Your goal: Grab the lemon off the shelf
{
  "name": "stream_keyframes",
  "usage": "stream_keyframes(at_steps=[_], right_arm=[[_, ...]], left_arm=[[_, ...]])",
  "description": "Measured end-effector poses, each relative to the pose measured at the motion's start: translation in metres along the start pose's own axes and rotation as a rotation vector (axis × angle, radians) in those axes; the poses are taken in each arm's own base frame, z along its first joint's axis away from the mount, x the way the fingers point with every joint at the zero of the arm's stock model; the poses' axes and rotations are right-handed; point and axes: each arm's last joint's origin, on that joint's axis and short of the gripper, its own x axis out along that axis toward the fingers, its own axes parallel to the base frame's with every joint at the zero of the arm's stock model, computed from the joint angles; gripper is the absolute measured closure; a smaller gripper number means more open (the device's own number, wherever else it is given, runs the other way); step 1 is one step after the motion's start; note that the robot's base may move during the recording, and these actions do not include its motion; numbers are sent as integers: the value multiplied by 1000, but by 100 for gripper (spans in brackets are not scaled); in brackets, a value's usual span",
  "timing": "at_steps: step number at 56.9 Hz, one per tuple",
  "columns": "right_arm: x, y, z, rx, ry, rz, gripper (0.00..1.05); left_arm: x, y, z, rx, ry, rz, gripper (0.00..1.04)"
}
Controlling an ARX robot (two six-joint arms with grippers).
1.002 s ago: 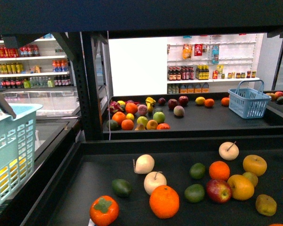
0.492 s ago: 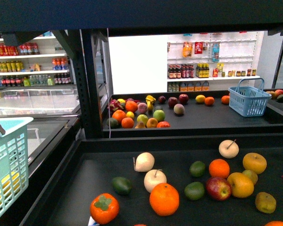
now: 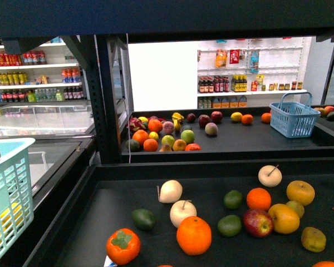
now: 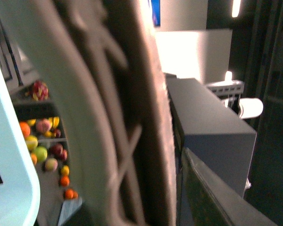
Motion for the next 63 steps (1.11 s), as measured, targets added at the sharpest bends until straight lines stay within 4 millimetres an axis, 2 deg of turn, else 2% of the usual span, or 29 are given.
stream_keyframes(at_steps=[22, 27, 45, 47, 50, 52, 57, 63], right_arm=[[0, 0, 0, 0, 0, 0, 7], [0, 0, 0, 0, 0, 0, 7], [0, 0, 0, 0, 0, 0, 7], [0, 0, 0, 0, 0, 0, 7], [0, 0, 0, 0, 0, 0, 7], [0, 0, 0, 0, 0, -3, 7], [0, 0, 0, 0, 0, 0, 7], [0, 0, 0, 0, -1, 0, 7]], left_arm=[[0, 0, 0, 1, 6, 0, 5], [0, 0, 0, 0, 12, 0, 10], [-4, 1, 3, 4, 57, 11, 8], [-13, 0, 6, 29, 85, 26, 8], [-40, -5, 12, 71, 103, 94, 8], [-46, -13, 16, 98, 83, 107, 8], [-51, -33, 17, 163, 77, 95, 8], [-55, -39, 14, 189, 84, 120, 8]])
